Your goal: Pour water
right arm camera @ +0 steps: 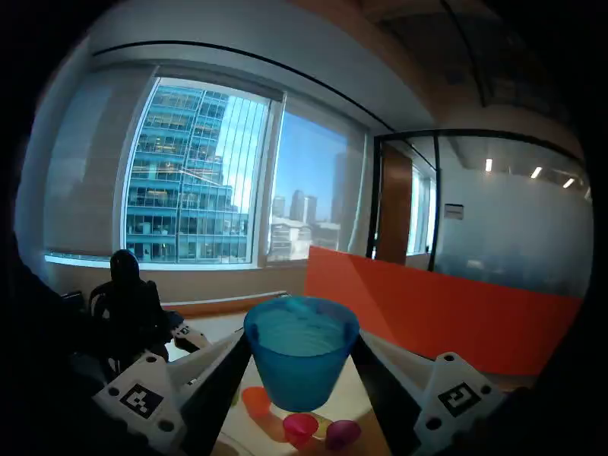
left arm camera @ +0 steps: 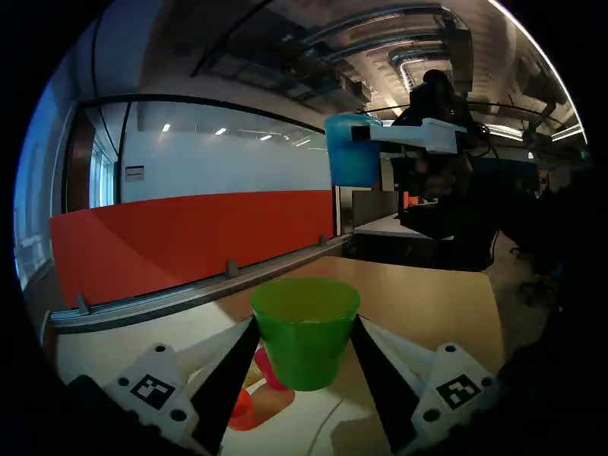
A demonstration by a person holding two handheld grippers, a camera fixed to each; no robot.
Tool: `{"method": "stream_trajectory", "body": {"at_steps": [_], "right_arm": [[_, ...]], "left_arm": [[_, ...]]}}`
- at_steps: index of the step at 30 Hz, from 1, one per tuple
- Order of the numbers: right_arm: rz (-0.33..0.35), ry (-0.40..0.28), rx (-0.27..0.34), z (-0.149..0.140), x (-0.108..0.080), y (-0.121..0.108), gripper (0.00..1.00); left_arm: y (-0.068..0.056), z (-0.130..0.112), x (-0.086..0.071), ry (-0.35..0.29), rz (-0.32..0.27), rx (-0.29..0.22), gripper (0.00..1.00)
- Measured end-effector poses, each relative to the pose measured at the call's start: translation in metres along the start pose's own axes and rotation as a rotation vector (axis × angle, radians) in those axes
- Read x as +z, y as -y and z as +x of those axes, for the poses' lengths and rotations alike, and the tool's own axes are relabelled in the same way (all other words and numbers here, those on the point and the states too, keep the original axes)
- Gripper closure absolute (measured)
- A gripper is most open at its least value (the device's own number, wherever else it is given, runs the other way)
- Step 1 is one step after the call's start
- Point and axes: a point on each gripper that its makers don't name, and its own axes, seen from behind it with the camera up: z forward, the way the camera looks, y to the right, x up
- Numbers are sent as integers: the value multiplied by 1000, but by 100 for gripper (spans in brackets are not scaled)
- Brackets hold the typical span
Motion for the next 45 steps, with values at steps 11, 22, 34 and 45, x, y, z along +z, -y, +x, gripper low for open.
{"method": "stream_trajectory", "body": {"at_steps": [11, 22, 34, 45], "right_arm": [[-39, 29, 1, -28, -20, -20, 11], [-35, 47, -2, -49, -27, -23, 10], [-1, 122, -10, -85, -34, -17, 10], [20, 191, -22, -115, -36, -15, 10]], "left_arm": [[4, 0, -1, 12, 11, 8, 18], [2, -9, 3, 50, 4, 19, 18], [3, -27, 4, 121, -3, 30, 18], [0, -47, 7, 198, -19, 47, 17]]}}
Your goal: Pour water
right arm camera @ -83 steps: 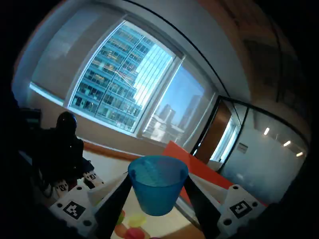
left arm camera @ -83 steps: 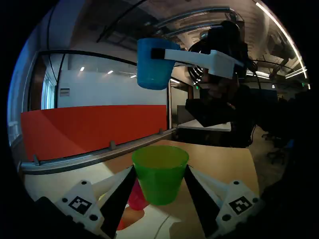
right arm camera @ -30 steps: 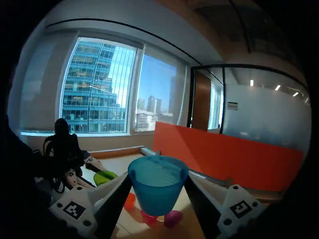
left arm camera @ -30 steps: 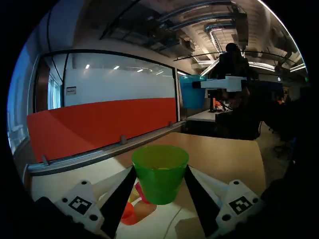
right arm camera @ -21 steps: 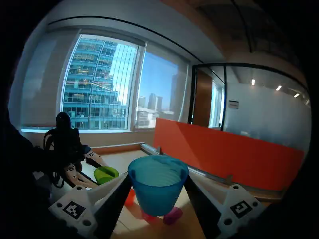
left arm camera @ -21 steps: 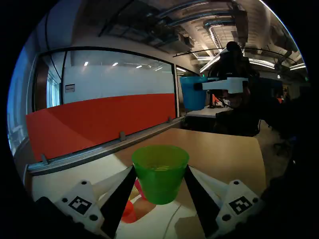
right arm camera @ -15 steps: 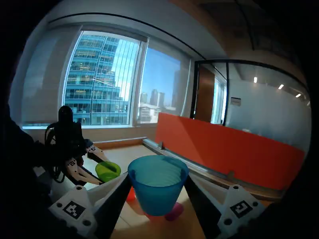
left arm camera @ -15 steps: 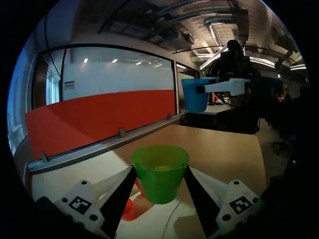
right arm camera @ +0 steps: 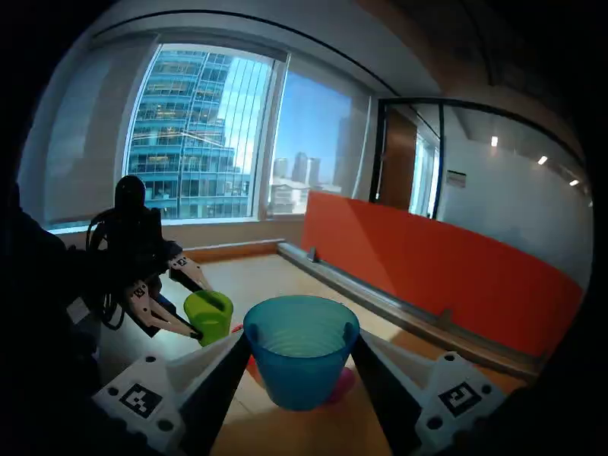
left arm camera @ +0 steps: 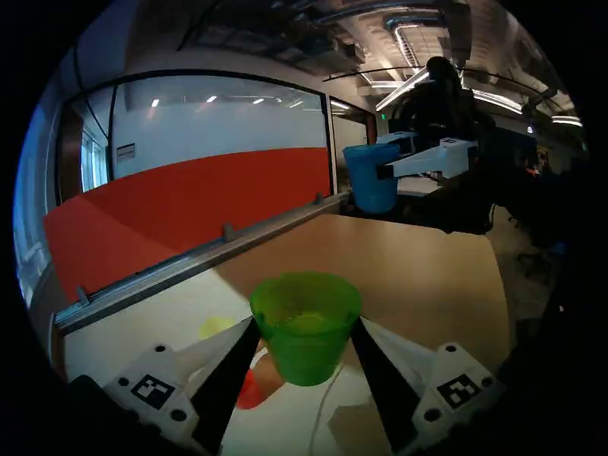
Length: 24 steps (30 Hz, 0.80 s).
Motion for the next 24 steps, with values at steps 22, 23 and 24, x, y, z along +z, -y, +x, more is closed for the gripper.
{"method": "stream_trajectory", "body": {"at_steps": [22, 23, 24], "right_arm": [[35, 154, 20, -69, 11, 4, 10], [37, 160, 20, -72, 12, 5, 10], [41, 168, 21, -76, 12, 6, 10]], "left_arm": [[-10, -44, 10, 166, -41, 21, 17], [-10, -45, 11, 171, -42, 22, 17], [-11, -47, 11, 177, -44, 24, 17]]}}
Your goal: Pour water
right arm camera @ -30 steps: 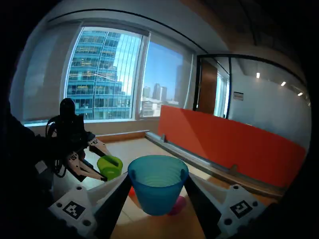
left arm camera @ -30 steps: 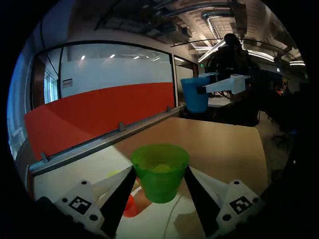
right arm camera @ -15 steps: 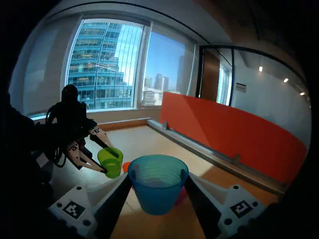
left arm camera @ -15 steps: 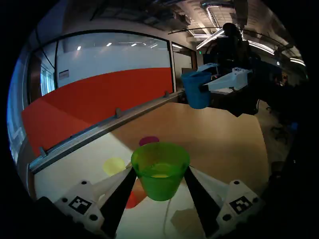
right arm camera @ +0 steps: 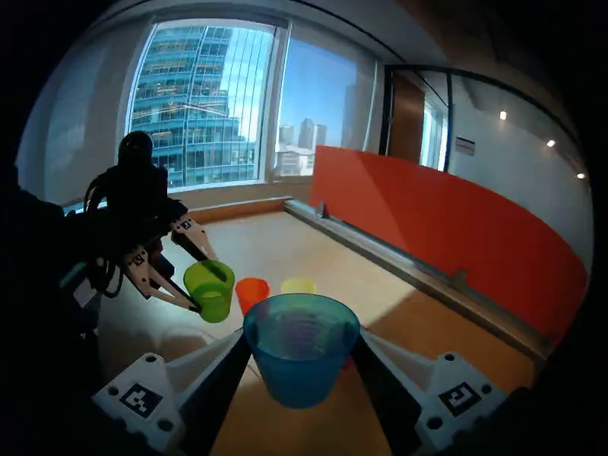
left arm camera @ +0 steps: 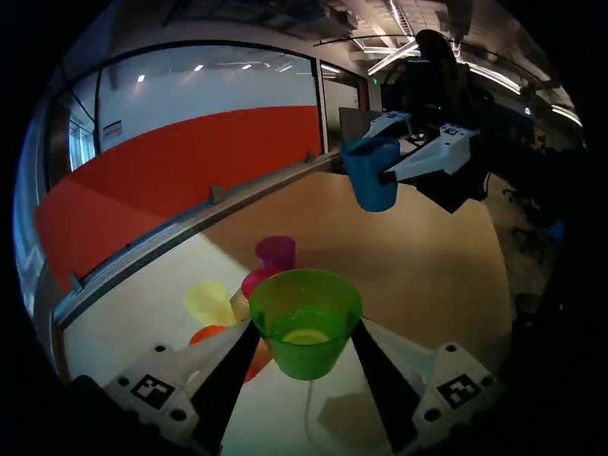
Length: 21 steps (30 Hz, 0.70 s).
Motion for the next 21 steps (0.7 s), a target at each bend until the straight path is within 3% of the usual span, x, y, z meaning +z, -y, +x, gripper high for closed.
{"method": "stream_trajectory", "body": {"at_steps": [21], "right_arm": [[50, 120, 21, -55, 21, 11, 9]], "left_arm": [[-7, -23, 10, 84, -37, -2, 17]]}}
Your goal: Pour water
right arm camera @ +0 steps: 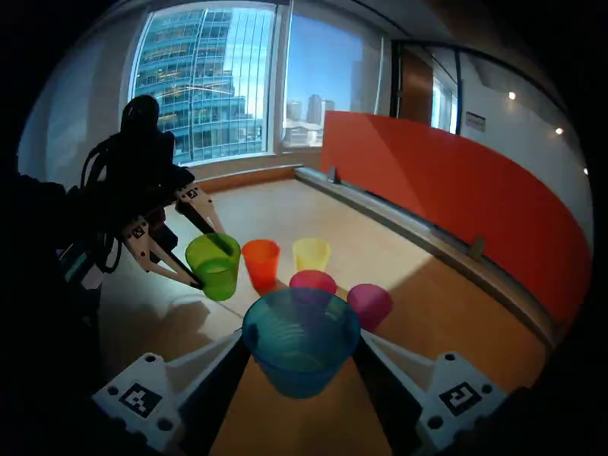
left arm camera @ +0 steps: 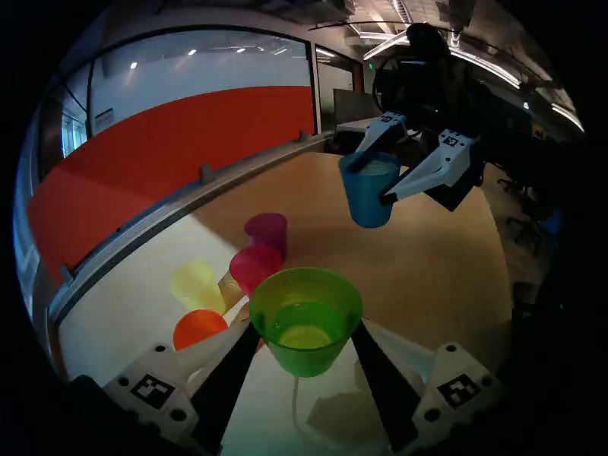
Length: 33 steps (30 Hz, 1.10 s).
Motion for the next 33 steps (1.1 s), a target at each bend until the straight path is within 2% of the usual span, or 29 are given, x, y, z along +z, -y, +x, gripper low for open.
{"method": "stream_trajectory", "body": {"at_steps": [21, 33], "right_arm": [[23, 63, 34, -39, 20, 5, 9], [39, 70, 58, -52, 29, 10, 9]], "left_arm": [[-2, -30, 23, 93, -43, -22, 17], [-4, -46, 39, 126, -69, -32, 17]]}}
